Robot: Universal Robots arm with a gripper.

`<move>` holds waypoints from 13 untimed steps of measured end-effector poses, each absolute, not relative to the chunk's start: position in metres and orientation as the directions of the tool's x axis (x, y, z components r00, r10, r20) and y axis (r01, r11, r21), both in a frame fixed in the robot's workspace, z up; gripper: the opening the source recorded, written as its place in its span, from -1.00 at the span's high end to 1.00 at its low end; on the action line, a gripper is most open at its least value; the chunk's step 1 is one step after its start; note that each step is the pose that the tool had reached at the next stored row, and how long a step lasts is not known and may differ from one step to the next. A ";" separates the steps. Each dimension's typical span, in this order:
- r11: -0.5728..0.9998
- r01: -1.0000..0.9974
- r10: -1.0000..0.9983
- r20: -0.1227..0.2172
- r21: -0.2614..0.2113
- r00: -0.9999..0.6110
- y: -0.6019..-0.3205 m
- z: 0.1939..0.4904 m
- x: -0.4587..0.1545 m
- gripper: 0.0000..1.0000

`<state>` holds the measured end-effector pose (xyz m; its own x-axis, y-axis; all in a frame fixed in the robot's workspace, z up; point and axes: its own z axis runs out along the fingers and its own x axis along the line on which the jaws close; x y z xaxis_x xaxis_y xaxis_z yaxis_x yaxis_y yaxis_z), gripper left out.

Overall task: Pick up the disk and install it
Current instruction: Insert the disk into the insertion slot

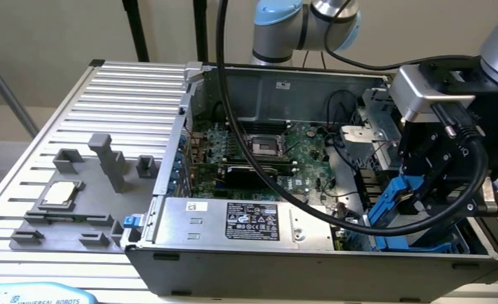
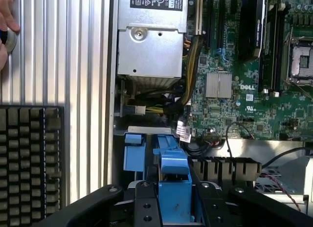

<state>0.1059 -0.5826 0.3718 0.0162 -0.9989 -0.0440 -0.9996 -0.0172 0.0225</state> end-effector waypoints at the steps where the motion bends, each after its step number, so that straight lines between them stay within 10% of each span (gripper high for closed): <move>1: -0.018 -1.000 -0.999 -0.044 0.022 0.017 -0.583 0.371 0.106 0.35; 13: -0.022 -0.999 -0.999 -0.044 0.023 0.021 -0.582 0.368 0.106 0.21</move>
<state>0.1056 -0.5825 0.3684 0.0211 -0.9988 -0.0443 -0.9995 -0.0221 0.0227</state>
